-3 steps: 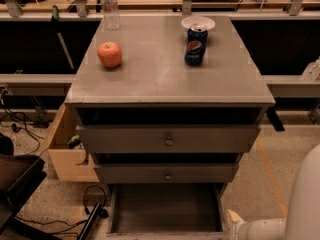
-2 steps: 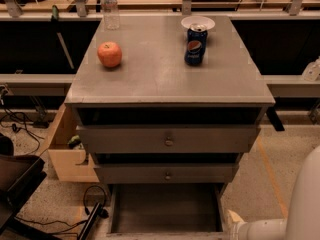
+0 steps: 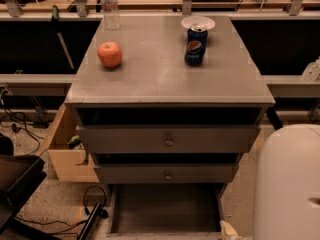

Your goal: Close bottom drawer

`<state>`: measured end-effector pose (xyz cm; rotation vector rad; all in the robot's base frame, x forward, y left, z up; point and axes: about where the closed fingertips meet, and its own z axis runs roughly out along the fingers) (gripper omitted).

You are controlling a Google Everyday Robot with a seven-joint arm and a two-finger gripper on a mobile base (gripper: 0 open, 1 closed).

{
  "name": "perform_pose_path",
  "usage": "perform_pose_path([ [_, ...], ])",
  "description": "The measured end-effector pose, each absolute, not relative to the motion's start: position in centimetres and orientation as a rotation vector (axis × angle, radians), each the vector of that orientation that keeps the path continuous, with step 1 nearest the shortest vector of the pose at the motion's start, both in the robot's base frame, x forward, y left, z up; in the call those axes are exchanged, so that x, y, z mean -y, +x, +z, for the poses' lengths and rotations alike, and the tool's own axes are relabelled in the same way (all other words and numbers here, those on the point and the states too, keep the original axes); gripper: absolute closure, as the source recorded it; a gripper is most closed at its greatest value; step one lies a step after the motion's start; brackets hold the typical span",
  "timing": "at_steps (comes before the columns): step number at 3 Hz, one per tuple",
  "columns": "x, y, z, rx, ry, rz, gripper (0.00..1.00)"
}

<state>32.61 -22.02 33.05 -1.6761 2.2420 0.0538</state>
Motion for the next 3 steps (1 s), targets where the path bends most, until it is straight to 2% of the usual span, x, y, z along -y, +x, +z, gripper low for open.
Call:
perform_pose_path([
  [1,19.9,30.6,29.7,-2.213,-1.653,0.109,0.18],
  [3,16.4,29.0,24.0,-2.185,-1.597,0.213,0.64],
])
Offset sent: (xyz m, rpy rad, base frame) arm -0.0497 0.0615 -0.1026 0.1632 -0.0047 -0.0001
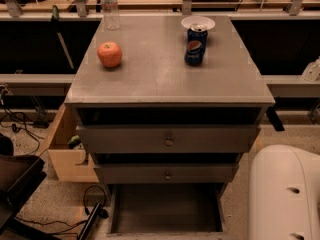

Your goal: Close bottom drawer

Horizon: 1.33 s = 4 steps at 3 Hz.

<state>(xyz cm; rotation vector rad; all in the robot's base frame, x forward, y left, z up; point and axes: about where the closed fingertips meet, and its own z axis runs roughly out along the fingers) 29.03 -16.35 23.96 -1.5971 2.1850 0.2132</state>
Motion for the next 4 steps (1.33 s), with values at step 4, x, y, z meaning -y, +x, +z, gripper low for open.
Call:
perform_pose_path([
  [4,12.5,31.3,18.1,-2.160,-1.486,0.343,1.00],
])
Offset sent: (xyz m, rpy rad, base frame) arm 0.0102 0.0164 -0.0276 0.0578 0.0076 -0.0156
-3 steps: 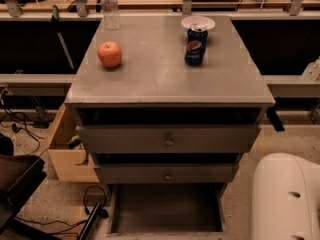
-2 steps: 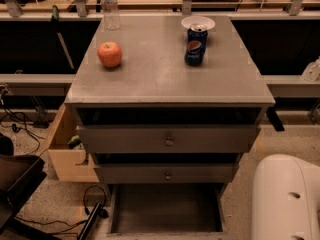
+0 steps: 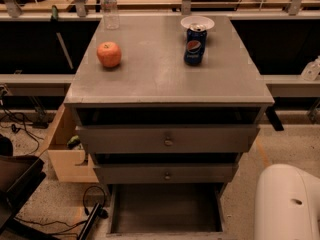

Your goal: Close bottom drawer

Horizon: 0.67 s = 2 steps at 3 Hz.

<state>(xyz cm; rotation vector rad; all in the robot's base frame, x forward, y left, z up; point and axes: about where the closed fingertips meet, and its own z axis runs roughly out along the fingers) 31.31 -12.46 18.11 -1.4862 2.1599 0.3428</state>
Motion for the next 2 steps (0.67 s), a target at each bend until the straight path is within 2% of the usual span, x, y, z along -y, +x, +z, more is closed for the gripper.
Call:
perform_pose_path([
  [2,9.1,36.7,14.8,-1.981,-1.460,0.381,1.00],
])
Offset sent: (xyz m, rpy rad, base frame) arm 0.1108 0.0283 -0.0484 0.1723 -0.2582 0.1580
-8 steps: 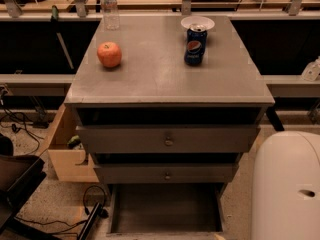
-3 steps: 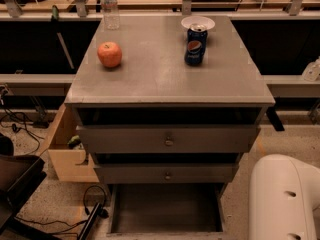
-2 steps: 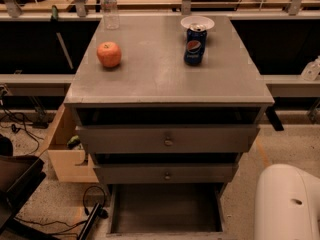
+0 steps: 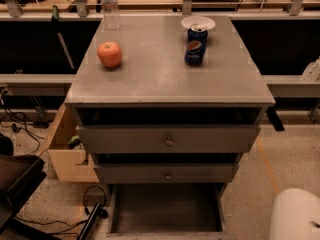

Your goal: Close bottom drawer

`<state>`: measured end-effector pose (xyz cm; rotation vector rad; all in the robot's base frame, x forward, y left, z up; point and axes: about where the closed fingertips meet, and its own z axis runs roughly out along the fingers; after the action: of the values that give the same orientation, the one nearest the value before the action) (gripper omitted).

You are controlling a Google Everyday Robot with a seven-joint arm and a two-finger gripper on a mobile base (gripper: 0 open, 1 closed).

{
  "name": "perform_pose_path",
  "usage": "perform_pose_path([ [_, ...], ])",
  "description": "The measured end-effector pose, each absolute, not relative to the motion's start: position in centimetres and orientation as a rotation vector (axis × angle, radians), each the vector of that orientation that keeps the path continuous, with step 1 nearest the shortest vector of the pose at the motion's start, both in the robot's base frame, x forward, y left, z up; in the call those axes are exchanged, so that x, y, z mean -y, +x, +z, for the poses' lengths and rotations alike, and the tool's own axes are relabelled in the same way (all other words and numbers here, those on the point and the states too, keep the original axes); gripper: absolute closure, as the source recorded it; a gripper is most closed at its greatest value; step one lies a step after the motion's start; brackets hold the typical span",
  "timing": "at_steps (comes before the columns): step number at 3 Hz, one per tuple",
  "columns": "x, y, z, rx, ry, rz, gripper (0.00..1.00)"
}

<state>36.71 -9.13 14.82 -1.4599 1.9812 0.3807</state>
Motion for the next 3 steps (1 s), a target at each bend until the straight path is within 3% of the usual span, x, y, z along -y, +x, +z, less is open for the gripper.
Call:
perform_pose_path([
  [3,7.9,43.0,15.0,-1.819,-1.529,0.282,1.00],
])
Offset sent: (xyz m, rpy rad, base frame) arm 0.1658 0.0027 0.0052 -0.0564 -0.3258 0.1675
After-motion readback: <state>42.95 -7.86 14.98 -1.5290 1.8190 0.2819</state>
